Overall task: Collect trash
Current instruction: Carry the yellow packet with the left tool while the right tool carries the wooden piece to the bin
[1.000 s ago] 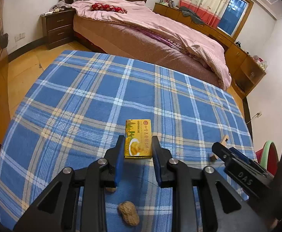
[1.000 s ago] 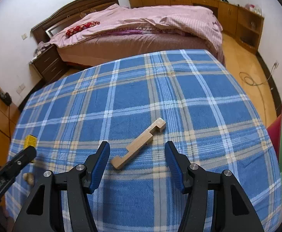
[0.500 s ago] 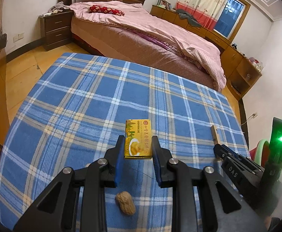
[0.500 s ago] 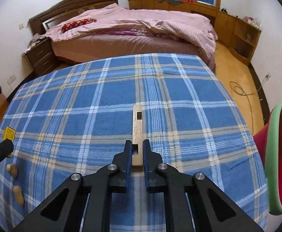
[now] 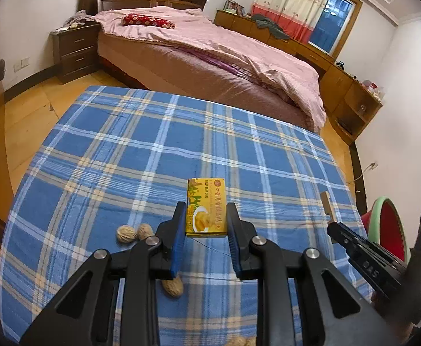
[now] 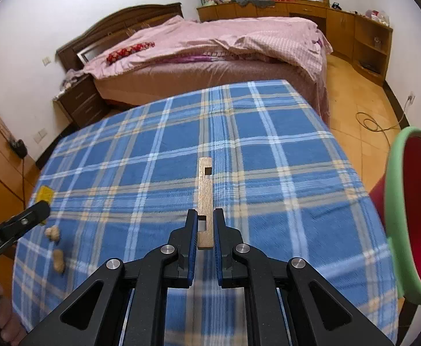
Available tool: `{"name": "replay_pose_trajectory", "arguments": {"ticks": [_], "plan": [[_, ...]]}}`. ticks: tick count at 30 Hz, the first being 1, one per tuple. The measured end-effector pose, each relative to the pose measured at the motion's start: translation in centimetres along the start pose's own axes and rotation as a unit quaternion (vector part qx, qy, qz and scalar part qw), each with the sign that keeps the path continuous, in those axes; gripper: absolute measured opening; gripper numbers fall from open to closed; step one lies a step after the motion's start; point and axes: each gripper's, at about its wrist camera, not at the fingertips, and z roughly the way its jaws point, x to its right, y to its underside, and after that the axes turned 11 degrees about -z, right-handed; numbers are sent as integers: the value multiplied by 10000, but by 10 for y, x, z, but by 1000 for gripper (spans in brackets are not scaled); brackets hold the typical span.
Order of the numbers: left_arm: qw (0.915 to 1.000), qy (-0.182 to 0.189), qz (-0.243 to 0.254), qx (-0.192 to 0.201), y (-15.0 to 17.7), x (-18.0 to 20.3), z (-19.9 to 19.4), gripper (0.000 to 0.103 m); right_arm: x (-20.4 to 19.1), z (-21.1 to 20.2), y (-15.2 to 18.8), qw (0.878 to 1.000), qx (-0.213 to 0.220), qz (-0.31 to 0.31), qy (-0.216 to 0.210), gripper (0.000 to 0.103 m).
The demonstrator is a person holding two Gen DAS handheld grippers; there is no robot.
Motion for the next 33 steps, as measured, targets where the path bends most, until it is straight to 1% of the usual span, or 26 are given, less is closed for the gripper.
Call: {"name": "replay_pose_trajectory", "arguments": {"ticks": [7, 14, 24, 33], "plan": [[9997, 166, 178, -44, 10, 20, -8, 27, 10, -35, 12, 9996, 243, 59, -87, 10], [9987, 322, 379, -96, 19, 39, -15, 27, 23, -64, 24, 9988, 462, 147, -68, 10], [9955, 555, 730, -218, 35, 79, -21, 27, 53, -103, 40, 9962, 766, 392, 86, 10], [9891, 830, 1169, -337, 54, 124, -25, 27, 89, -135, 57, 9917, 1024, 691, 351, 10]]}}
